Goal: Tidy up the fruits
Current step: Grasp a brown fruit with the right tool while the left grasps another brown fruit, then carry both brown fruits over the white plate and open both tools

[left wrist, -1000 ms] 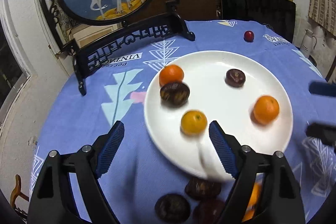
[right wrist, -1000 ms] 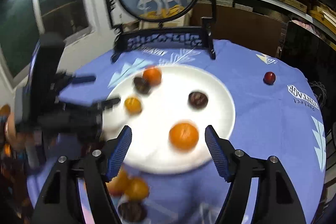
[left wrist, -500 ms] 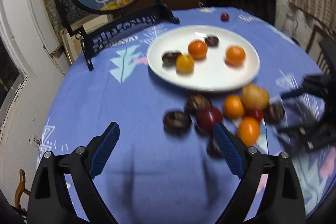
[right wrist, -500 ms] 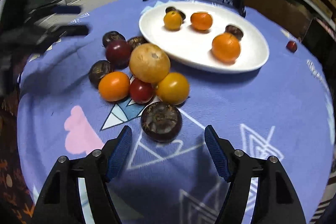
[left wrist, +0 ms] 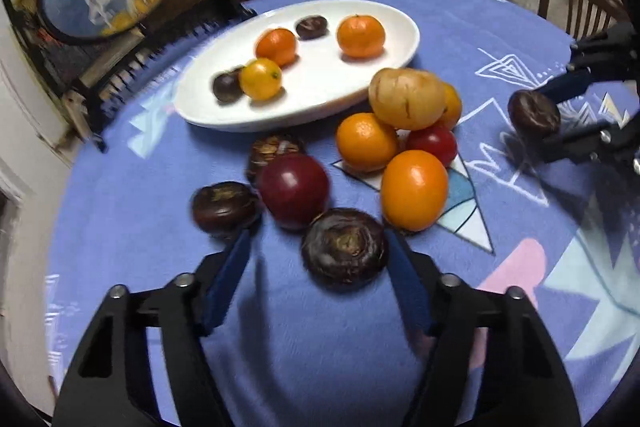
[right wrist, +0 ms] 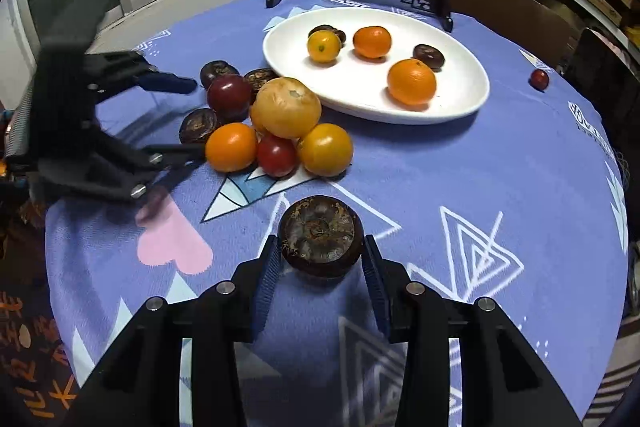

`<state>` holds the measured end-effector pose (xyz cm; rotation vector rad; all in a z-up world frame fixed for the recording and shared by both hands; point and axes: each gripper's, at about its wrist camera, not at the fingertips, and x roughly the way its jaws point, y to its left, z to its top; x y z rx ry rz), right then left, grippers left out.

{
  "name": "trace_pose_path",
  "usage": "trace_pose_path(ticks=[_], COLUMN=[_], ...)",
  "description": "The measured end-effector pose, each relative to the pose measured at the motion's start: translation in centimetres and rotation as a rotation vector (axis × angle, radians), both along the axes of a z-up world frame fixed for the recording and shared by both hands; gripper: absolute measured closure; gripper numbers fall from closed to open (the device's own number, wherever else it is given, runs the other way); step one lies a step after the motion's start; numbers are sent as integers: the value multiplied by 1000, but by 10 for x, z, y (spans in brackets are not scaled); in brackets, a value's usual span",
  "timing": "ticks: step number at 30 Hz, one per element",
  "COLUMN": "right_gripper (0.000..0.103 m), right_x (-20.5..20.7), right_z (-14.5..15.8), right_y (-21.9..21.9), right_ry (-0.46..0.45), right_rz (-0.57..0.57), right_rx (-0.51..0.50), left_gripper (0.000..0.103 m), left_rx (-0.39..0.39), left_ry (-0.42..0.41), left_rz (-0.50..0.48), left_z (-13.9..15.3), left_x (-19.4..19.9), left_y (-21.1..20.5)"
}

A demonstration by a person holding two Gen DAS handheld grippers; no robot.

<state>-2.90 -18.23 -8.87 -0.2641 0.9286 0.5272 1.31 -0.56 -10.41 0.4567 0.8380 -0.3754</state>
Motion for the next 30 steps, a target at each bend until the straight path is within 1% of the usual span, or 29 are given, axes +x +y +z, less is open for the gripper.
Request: trace_pose_path(ticks=[1, 2, 4, 5, 8, 10, 13, 17, 22, 30], right_gripper=[61, 61, 61, 61, 61, 61, 61, 61, 61, 61], right_x=[0, 0, -2, -3, -5, -6, -7, -10, -12, -14], right_z=[0, -1, 0, 2, 9, 18, 34, 57, 67, 58], right_y=[-1, -1, -2, -2, -1, 1, 4, 6, 7, 11], right_ry=[-1, -2, -8, -15, -38, -62, -108, -170, -193, -167], right_rz=[-4, -5, -3, -3, 3, 8, 14, 17, 18, 24], right_rx=[-1, 0, 5, 11, 21, 34, 62, 103, 120, 105], left_gripper=[48, 51, 62, 62, 62, 62, 62, 62, 62, 62], left_rx=[-20, -22, -42, -51, -78, -87, -74, -102, -130, -122], left_ry=[14, 16, 39, 36, -14, -82, -185, -261, -255, -233], left_rz=[5, 9, -14, -11, 14, 55, 106, 161, 182, 186], left_z=[1, 1, 3, 6, 24, 44, 68, 92, 100, 97], left_x=[3, 3, -3, -6, -16, -19, -21, -19, -13, -10], left_y=[1, 1, 1, 2, 6, 9, 8, 9, 10, 12])
